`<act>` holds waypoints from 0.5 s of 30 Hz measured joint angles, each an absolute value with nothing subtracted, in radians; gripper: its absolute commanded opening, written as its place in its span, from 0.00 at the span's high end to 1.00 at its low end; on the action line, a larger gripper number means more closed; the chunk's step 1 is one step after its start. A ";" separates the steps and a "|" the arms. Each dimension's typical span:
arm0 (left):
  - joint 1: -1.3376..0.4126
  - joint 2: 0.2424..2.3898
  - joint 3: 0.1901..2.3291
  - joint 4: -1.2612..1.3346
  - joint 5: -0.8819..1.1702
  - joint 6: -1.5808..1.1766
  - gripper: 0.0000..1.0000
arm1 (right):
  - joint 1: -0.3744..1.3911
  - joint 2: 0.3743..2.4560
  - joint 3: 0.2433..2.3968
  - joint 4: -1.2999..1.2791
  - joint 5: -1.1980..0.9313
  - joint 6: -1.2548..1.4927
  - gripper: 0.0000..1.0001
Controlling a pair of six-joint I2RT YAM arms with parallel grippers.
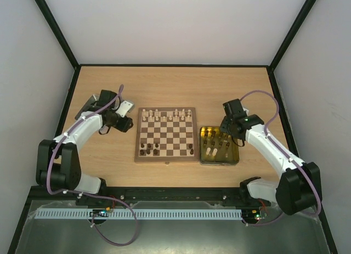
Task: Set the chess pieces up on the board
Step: Adjust the storage box at the center of the board.
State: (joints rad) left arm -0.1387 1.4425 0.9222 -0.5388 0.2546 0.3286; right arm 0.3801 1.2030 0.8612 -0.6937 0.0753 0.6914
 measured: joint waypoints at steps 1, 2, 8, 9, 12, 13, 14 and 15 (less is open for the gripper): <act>-0.139 1.436 0.922 -0.535 0.257 0.328 0.46 | 0.356 1.213 0.859 -0.689 0.058 0.691 0.60; -0.138 1.430 0.922 -0.532 0.260 0.328 0.46 | 0.339 1.227 0.859 -0.683 0.038 0.691 0.60; -0.129 1.417 0.916 -0.525 0.277 0.327 0.46 | 0.319 1.323 0.859 -0.626 -0.031 0.692 0.62; -0.127 1.416 0.915 -0.525 0.280 0.326 0.46 | 0.315 1.339 0.859 -0.614 -0.039 0.693 0.62; -0.123 1.407 0.915 -0.526 0.287 0.325 0.46 | 0.301 1.367 0.859 -0.579 -0.051 0.700 0.63; -0.123 1.404 0.915 -0.526 0.289 0.324 0.46 | 0.298 1.373 0.859 -0.567 -0.054 0.703 0.63; -0.123 1.402 0.915 -0.525 0.290 0.324 0.46 | 0.294 1.379 0.859 -0.556 -0.057 0.706 0.64; -0.122 1.400 0.915 -0.525 0.292 0.324 0.46 | 0.294 1.385 0.859 -0.545 -0.060 0.708 0.64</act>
State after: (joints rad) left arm -0.1223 1.4002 0.9146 -0.5255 0.2916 0.3244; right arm 0.2939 1.3853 0.8589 -0.5453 -0.0605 0.7078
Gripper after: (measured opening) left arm 0.539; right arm 0.367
